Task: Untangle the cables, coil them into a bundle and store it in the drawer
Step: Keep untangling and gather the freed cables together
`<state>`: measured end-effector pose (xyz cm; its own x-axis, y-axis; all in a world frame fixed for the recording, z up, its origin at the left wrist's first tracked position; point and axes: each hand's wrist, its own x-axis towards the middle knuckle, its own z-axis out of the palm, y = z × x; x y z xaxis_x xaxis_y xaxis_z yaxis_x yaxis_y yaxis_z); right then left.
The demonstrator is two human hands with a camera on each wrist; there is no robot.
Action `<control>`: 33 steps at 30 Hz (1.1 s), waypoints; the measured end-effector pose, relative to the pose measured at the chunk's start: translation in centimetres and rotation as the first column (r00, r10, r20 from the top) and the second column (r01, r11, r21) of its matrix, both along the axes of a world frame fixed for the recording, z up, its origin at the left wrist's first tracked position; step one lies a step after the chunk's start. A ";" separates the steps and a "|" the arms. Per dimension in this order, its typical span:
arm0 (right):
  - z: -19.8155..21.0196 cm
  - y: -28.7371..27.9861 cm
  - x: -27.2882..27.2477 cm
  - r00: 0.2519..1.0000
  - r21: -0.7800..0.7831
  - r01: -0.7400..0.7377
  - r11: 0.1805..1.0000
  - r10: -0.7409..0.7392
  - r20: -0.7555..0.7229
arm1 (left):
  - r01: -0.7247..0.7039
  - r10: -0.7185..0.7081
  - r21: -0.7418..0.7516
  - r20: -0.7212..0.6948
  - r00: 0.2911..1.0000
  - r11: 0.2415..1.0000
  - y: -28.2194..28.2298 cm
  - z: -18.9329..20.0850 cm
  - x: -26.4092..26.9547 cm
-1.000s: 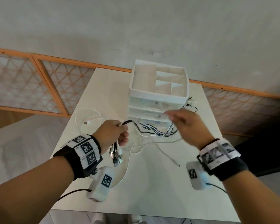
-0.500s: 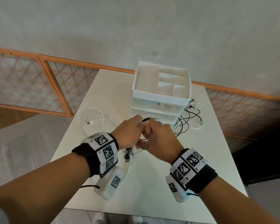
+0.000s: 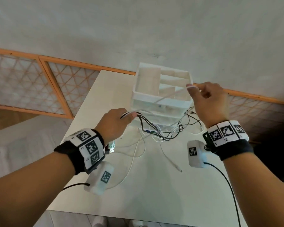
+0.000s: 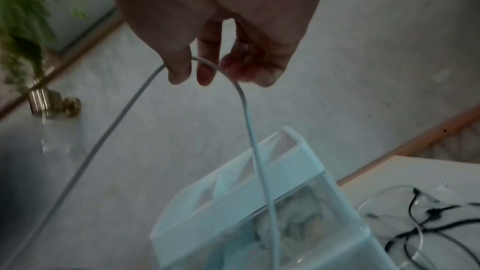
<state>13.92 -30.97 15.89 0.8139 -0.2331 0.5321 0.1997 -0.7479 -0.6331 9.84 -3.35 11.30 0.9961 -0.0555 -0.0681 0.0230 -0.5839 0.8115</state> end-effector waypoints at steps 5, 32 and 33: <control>-7.4 -2.6 -1.0 0.736 -0.343 -0.012 0.939 -0.224 -0.639 | -0.153 0.173 -0.255 0.055 0.983 0.955 1.5 1.0 1.1; 4.2 -1.8 4.1 0.974 0.246 -0.226 0.943 0.221 0.049 | -0.180 0.148 -0.110 -0.249 0.957 0.978 1.6 -2.3 3.4; 4.1 -2.0 4.1 0.970 0.268 -0.242 0.933 0.233 0.063 | -0.168 0.119 -0.176 -0.256 0.959 0.970 1.4 -2.0 3.3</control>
